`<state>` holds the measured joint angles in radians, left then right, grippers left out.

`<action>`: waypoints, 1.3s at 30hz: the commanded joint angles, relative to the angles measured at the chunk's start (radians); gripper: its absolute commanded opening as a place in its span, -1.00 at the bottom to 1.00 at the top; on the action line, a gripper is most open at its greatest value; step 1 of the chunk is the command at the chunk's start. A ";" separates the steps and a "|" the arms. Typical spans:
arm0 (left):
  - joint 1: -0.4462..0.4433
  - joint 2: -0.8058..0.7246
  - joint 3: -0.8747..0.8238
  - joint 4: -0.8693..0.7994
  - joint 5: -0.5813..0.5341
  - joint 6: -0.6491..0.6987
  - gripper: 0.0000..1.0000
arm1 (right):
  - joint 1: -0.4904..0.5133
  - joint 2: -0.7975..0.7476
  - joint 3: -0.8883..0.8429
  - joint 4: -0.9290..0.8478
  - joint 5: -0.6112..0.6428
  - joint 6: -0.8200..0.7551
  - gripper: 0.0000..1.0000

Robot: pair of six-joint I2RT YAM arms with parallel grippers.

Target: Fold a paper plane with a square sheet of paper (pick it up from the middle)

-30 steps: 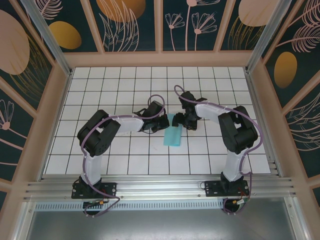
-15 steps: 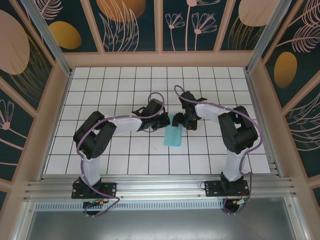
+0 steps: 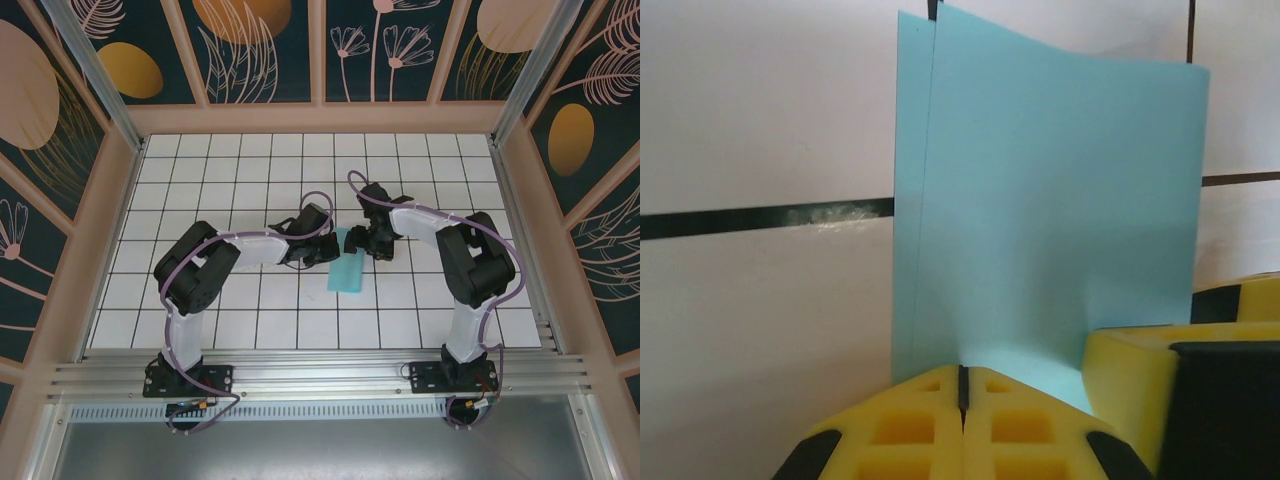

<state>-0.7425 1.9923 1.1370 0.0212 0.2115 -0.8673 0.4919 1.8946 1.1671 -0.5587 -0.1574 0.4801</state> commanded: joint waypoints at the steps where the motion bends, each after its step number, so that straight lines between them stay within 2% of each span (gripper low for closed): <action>1: -0.005 0.032 0.010 -0.073 -0.023 0.025 -1.00 | -0.001 0.167 -0.073 0.037 0.057 -0.007 0.51; 7: -0.006 0.029 0.008 -0.095 -0.052 0.030 -1.00 | -0.003 0.081 -0.038 0.039 0.019 -0.008 0.52; 10: -0.005 0.028 0.006 -0.090 -0.047 0.031 -1.00 | -0.013 -0.016 -0.034 0.046 0.018 0.007 0.55; 15: -0.007 0.026 0.001 -0.081 -0.040 0.031 -1.00 | -0.043 -0.191 -0.096 0.132 -0.068 0.036 0.53; 17: -0.008 0.026 -0.001 -0.077 -0.038 0.029 -1.00 | -0.051 -0.237 -0.122 0.164 -0.106 0.050 0.37; 19: -0.008 0.029 -0.002 -0.071 -0.034 0.028 -1.00 | -0.056 -0.273 -0.148 0.198 -0.132 0.072 0.10; 23: -0.008 0.032 0.000 -0.065 -0.027 0.029 -1.00 | -0.057 -0.310 -0.209 0.305 -0.253 0.104 -0.60; 26: -0.008 0.033 -0.002 -0.060 -0.027 0.027 -1.00 | -0.058 -0.305 -0.251 0.370 -0.315 0.133 -0.98; 35: -0.006 0.045 -0.009 -0.046 -0.019 0.023 -1.00 | -0.066 -0.234 -0.330 0.417 -0.369 0.111 -1.00; 39: -0.008 0.048 -0.013 -0.047 -0.021 0.022 -1.00 | -0.083 -0.220 -0.361 0.412 -0.343 0.090 -1.00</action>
<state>-0.7429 1.9957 1.1427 0.0124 0.2012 -0.8566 0.4255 1.6592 0.8307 -0.1741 -0.4919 0.5861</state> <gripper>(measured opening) 0.069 0.061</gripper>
